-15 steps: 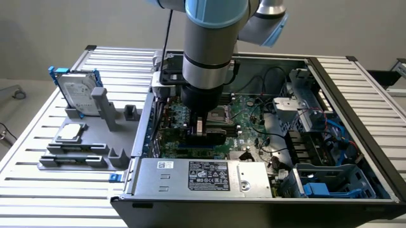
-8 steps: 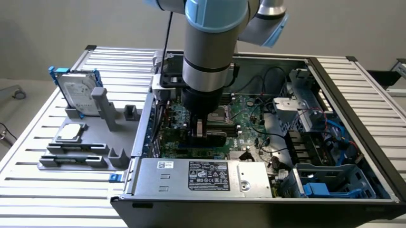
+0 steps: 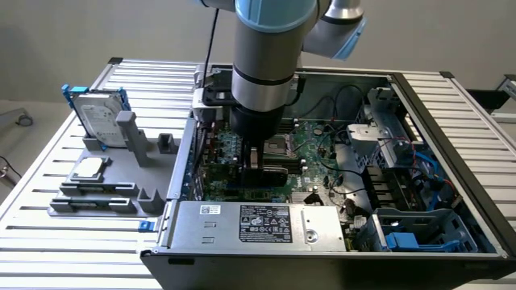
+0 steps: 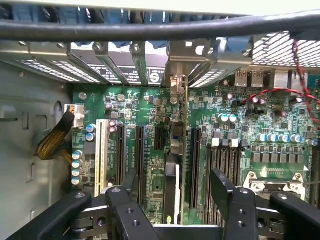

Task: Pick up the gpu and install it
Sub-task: 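Insert the gpu into the slot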

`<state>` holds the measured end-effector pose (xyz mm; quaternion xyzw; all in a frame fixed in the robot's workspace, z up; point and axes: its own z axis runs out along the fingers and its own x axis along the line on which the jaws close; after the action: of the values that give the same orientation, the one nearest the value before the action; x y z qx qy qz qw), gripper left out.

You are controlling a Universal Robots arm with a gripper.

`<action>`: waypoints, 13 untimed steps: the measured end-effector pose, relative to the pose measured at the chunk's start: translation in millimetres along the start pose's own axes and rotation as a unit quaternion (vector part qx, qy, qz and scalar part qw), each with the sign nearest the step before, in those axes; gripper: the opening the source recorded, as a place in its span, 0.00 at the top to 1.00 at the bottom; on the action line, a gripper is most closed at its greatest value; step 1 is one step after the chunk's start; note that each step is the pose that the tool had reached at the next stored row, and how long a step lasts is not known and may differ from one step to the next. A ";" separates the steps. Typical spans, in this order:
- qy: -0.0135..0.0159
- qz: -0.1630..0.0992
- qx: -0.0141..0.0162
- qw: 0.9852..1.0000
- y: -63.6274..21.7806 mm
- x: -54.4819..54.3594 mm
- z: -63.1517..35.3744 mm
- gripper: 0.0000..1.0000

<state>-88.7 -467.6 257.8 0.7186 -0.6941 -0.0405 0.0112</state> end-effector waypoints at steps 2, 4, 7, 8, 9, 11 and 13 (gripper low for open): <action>0.000 0.000 0.000 1.000 0.5 -0.3 -6.7 0.31; 0.000 0.001 0.000 1.000 1.0 -0.6 -13.2 0.31; -0.001 0.001 0.000 1.000 1.6 -1.0 -22.0 0.31; -0.001 0.001 0.000 1.000 1.8 -1.1 -24.6 0.31; -0.002 0.001 -0.001 1.000 1.9 -1.2 -27.1 0.31; -0.002 0.001 -0.001 1.000 2.0 -1.3 -28.3 0.31; -0.002 0.001 -0.001 1.000 2.0 -1.3 -28.3 0.31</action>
<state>-88.6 -467.5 286.1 0.7180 -0.6946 -0.0427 0.0104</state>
